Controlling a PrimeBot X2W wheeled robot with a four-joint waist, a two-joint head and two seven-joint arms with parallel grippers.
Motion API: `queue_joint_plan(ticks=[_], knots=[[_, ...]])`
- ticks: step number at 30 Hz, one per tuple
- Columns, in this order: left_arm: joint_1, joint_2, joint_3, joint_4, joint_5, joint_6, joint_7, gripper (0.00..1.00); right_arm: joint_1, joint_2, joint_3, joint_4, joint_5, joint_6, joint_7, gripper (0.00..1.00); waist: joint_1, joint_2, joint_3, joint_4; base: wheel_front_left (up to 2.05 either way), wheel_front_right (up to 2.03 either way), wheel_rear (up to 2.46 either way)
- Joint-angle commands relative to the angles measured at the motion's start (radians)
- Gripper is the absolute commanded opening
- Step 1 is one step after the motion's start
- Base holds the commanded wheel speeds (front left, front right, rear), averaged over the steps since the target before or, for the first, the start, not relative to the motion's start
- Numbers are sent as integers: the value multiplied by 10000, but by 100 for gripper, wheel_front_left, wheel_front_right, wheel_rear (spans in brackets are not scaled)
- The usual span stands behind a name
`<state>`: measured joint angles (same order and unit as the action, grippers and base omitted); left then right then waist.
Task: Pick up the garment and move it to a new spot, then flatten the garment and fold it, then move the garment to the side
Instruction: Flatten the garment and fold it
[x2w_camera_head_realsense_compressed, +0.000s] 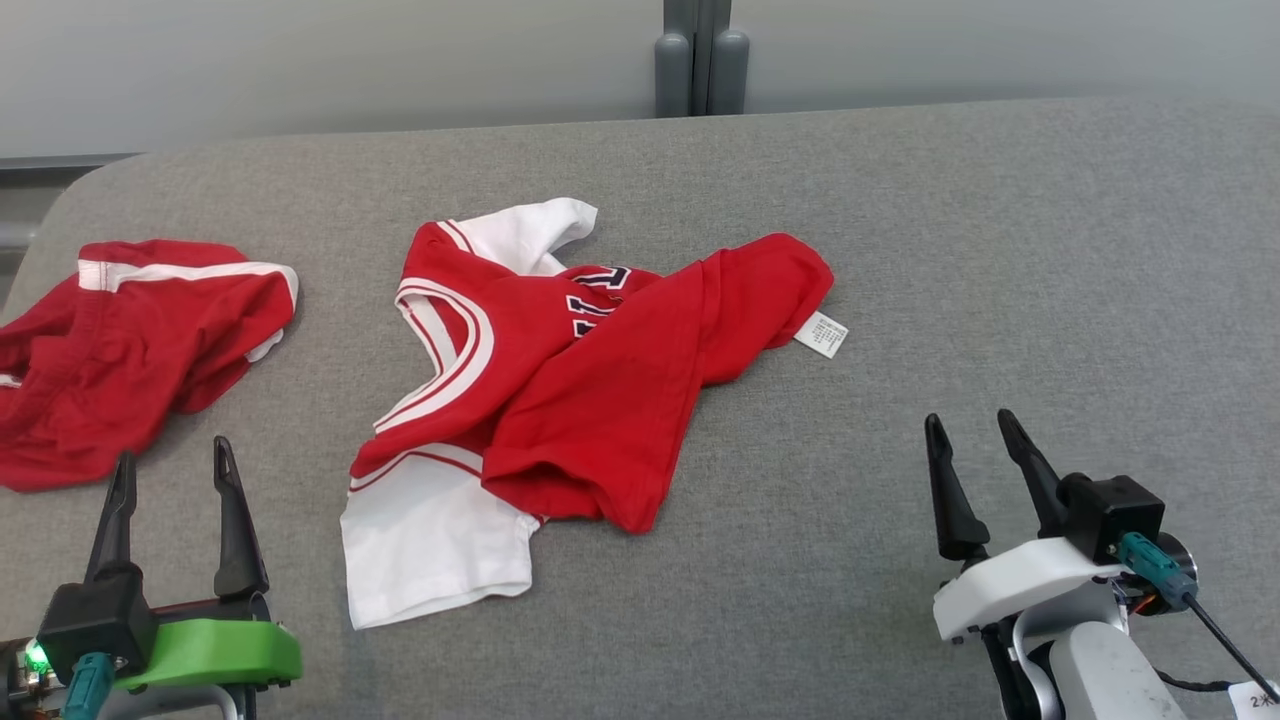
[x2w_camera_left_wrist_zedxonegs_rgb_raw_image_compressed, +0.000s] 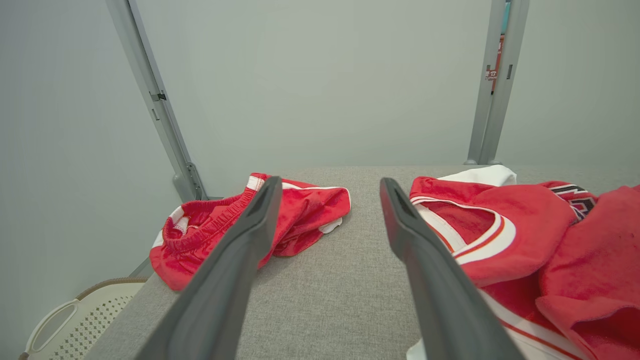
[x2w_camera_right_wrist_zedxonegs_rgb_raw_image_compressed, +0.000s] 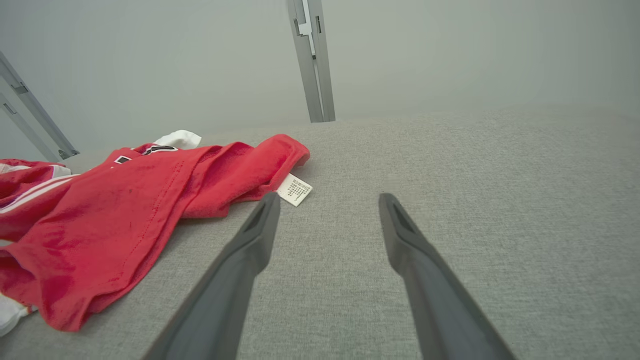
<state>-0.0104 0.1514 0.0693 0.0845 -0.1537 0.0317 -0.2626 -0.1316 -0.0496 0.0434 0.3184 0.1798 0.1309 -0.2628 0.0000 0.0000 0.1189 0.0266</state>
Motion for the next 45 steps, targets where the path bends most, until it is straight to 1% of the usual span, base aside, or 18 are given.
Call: queue_joint_plan(ticks=[1, 5, 9, 15, 21, 31, 33, 37, 38, 39, 45], knots=[[107, -67, 88, 1, 192, -92, -29, 100, -39, -15, 100, 72, -39, -2, -29, 100, 0, 0, 3, 33, 0, 0, 0], [4, -273, 303, -14, 365, -286, -29, 100, -550, -8, 867, 306, 24, -2, 85, 100, 0, 0, 41, 86, 0, 0, 0], [-196, -407, 481, 29, 525, -496, -30, 100, -1353, -28, 2102, 655, 252, -3, 479, 100, 0, 0, 144, 116, 0, 0, 0], [-524, -634, 500, 143, 743, -757, -30, 100, -2636, -20, 4090, 1673, 699, -3, 1135, 100, 0, 0, 397, 343, 0, 0, 0], [-740, -798, 532, 222, 779, -932, -30, 100, -3300, -28, 5765, 2607, 1055, -3, 1441, 100, 0, 0, 589, 559, 0, 0, 0], [-871, -935, 631, 276, 821, -1037, -30, 100, -4237, -23, 7580, 4205, 1071, -3, 1682, 100, 0, 0, 809, 730, 0, 0, 0], [-891, -952, 628, 293, 830, -1037, -30, 100, -4489, -24, 7843, 4617, 810, -3, 1776, 100, 0, 0, 826, 752, 0, 0, 0], [-938, -980, 607, 317, 825, -1048, -30, 100, -4651, -35, 8157, 5222, 778, -3, 1805, 100, 0, 0, 831, 799, 0, 0, 0], [-935, -982, 604, 317, 827, -1054, -30, 100, -4691, -35, 8127, 5304, 863, -3, 1738, 44, 0, 0, 826, 805, 0, 0, 0], [-928, -987, 603, 317, 826, -1056, -30, 100, -4793, -43, 8098, 5454, 848, -3, 1682, 0, 0, 0, 818, 806, 0, 0, 0], [-687, -999, 693, 311, 844, -1025, -30, 100, -5026, -34, 7843, 6014, 830, -8, 1038, 0, 0, 0, 653, 661, 0, 0, 0]])
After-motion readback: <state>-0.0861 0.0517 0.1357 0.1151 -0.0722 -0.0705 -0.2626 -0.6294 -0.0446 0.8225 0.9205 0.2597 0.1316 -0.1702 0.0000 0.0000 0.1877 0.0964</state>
